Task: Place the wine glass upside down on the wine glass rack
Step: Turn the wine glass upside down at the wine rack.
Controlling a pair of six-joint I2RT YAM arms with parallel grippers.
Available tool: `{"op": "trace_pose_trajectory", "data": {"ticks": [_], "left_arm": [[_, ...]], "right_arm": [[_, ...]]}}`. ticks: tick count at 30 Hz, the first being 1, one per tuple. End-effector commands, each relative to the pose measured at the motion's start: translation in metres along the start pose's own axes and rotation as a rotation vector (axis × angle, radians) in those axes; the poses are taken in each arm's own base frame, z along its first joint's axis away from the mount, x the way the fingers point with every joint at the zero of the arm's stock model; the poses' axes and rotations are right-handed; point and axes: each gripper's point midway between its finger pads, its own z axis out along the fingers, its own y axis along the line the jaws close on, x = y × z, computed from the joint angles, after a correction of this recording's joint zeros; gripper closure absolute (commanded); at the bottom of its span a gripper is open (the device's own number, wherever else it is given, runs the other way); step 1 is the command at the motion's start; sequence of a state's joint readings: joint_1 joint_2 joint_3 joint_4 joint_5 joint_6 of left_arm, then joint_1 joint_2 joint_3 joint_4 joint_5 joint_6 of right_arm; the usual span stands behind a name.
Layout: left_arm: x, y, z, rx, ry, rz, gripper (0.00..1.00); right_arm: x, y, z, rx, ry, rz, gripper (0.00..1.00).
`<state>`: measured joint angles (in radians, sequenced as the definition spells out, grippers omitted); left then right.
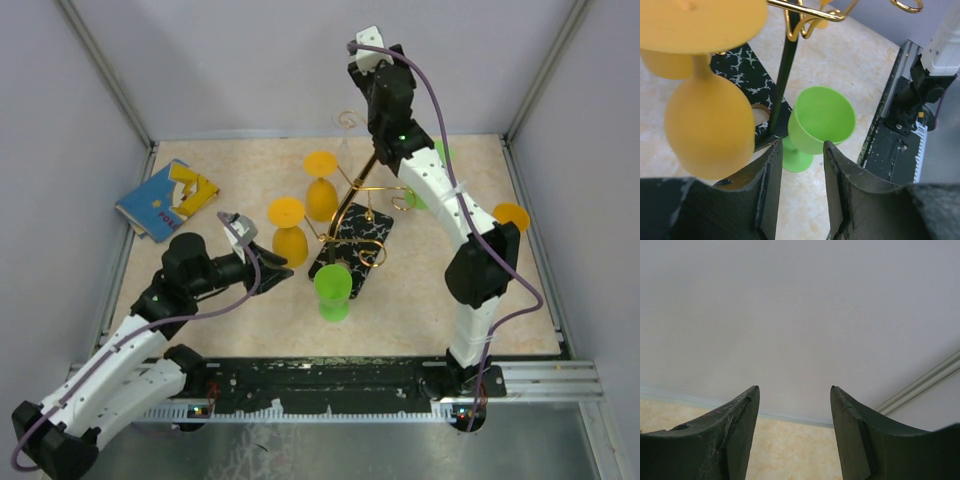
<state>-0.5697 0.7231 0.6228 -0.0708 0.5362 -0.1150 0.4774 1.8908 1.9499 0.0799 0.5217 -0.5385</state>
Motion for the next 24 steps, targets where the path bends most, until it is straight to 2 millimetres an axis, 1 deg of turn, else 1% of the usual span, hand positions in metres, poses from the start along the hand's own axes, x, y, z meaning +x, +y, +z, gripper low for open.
{"op": "trace_pose_trajectory", "data": {"ticks": [1,5,9,15,20,24], "left_arm": [[-0.003,-0.024,-0.002,0.062,0.038,-0.019,0.57],[0.003,-0.037,0.009,0.128,0.09,0.016,0.57],[0.005,-0.045,0.023,0.175,0.14,0.065,0.57],[0.008,-0.053,0.031,0.208,0.17,0.091,0.58],[0.01,-0.061,0.036,0.246,0.199,0.107,0.65],[0.012,-0.068,0.04,0.295,0.221,0.146,0.71]], "right_arm": [[-0.027,-0.036,-0.012,0.069,-0.055,0.047,0.41],[-0.025,-0.033,-0.011,0.063,-0.052,0.049,0.41],[-0.023,-0.033,-0.013,0.061,-0.047,0.048,0.41],[-0.019,-0.043,-0.016,0.078,-0.043,0.047,0.41],[-0.016,-0.051,-0.016,0.085,-0.043,0.054,0.41],[-0.013,-0.053,-0.016,0.082,-0.04,0.052,0.4]]}}
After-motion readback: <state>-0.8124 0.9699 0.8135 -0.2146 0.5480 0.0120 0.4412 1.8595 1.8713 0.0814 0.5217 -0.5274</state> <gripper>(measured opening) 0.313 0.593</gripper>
